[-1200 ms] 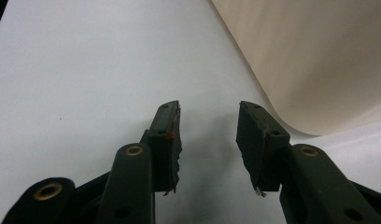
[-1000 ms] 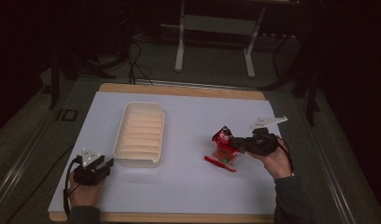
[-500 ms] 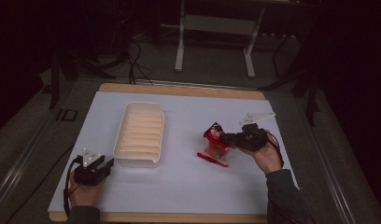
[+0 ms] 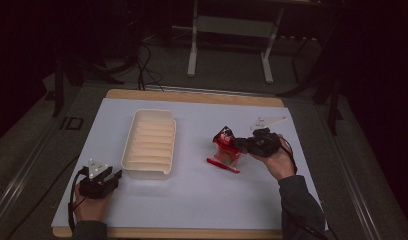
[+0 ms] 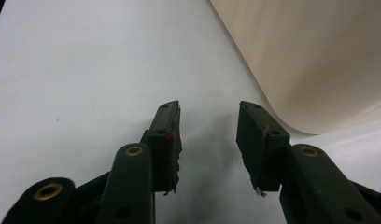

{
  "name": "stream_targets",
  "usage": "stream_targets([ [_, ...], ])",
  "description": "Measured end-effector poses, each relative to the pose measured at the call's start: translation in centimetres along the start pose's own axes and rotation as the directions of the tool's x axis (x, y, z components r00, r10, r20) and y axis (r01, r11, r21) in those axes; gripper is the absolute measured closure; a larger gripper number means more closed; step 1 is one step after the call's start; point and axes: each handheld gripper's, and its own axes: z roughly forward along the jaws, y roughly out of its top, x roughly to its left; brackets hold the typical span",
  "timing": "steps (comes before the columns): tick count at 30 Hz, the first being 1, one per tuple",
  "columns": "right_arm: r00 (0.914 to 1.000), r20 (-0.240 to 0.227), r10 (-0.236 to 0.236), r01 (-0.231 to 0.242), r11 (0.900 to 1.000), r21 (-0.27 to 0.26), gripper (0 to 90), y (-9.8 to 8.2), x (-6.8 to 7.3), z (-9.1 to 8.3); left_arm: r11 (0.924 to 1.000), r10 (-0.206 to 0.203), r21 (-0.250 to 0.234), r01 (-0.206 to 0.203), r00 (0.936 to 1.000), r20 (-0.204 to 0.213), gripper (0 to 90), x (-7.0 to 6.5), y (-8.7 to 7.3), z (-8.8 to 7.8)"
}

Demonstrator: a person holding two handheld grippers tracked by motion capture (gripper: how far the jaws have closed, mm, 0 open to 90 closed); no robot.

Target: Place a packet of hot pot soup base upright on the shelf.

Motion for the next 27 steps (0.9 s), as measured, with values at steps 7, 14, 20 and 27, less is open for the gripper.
stream_targets([
  [7,0.9990,0.010,-0.043,0.043,0.999,0.006,88.1,1.0,0.1,0.9,1.0000,-0.001,0.001,0.001,1.0000,0.001,59.5,0.0,0.0,0.0],
  [14,0.9973,0.017,-0.072,0.072,0.997,0.010,88.1,1.8,0.3,1.6,1.0000,0.001,0.003,-0.001,1.0000,-0.001,59.5,0.0,0.0,0.0],
  [20,0.9963,0.020,-0.084,0.084,0.996,-0.007,88.1,2.5,0.4,2.1,1.0000,0.001,0.003,-0.001,1.0000,-0.001,59.5,0.0,0.0,0.0],
  [27,0.9941,0.021,-0.106,0.107,0.994,-0.020,88.1,3.6,0.6,2.6,1.0000,-0.001,0.003,0.001,1.0000,0.000,59.5,0.0,0.0,0.0],
])
